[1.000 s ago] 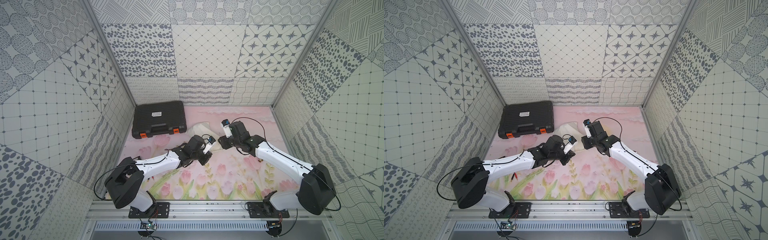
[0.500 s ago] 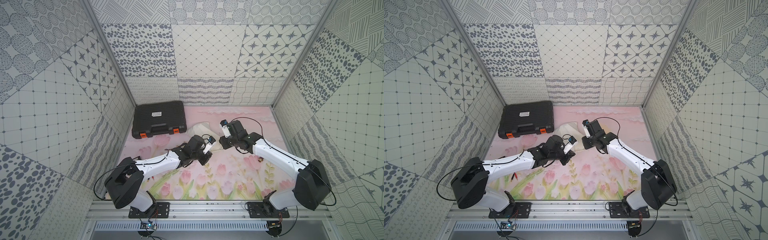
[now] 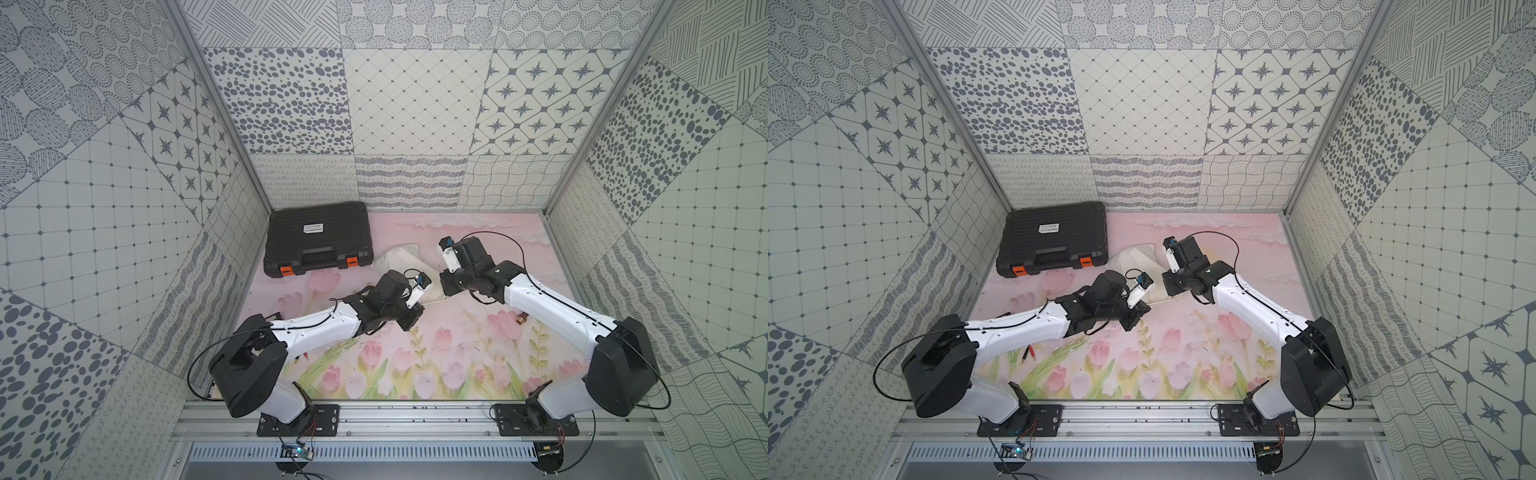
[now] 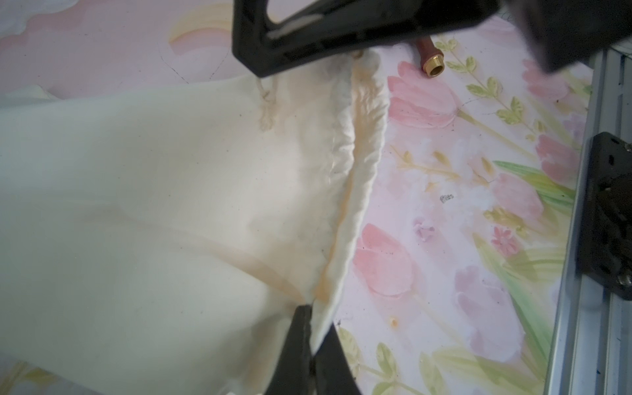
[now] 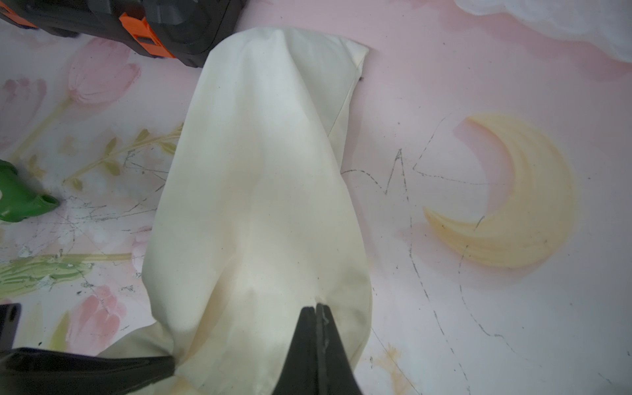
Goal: Close the soil bag
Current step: Frap the soil bag at the center of the board.
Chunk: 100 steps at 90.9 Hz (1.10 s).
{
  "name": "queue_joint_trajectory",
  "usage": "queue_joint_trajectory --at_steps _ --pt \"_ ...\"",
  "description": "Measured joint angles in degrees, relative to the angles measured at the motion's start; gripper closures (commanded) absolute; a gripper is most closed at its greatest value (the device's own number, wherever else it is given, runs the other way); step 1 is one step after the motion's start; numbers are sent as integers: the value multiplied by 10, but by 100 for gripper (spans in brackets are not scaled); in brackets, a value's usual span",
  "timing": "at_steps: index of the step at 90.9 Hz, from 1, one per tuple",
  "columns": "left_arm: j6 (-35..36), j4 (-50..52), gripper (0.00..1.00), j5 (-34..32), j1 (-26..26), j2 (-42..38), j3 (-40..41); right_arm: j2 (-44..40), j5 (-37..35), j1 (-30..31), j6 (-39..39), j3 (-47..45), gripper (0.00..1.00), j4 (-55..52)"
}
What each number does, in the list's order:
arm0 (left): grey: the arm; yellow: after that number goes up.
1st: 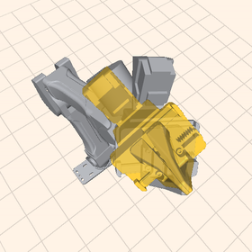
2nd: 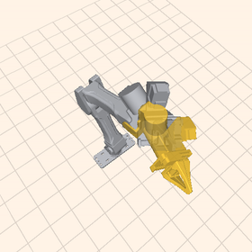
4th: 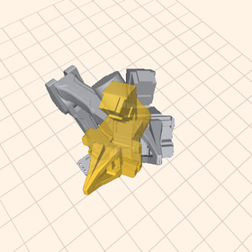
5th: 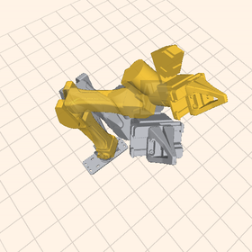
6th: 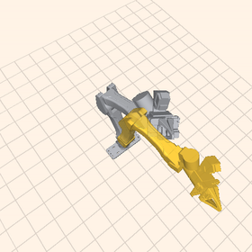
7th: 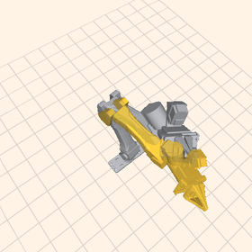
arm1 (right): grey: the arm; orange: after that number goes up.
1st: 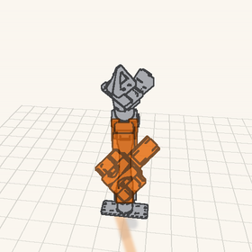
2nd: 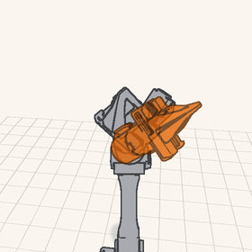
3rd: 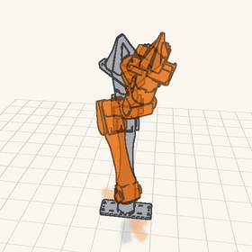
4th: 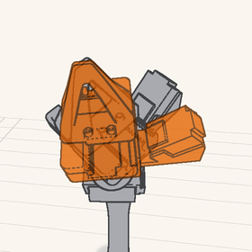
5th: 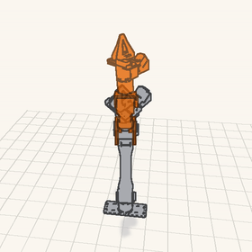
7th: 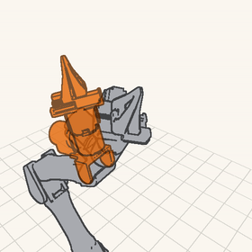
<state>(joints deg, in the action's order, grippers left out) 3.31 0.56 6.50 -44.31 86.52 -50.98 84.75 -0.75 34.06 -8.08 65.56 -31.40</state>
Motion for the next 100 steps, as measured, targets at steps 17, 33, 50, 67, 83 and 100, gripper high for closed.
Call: queue_joint_trajectory --at_steps 17,33,50,67,83,100 --pt "5 3 100 -9 -2 4 1 -25 -4 -6 0 1 100 -7" --pt "6 -48 100 -15 -3 2 26 -91 19 -14 -15 -13 100 4" --pt "-3 -103 90 -18 3 2 47 -161 23 -36 -41 -69 100 41" --pt "-25 -116 70 -20 18 -7 67 -176 53 -64 -67 -81 100 88" --pt "-30 -119 51 -10 9 -48 93 -171 98 -65 -97 -81 100 155" --pt "-23 -162 43 10 -6 -66 76 -170 124 -65 -122 -82 100 193"
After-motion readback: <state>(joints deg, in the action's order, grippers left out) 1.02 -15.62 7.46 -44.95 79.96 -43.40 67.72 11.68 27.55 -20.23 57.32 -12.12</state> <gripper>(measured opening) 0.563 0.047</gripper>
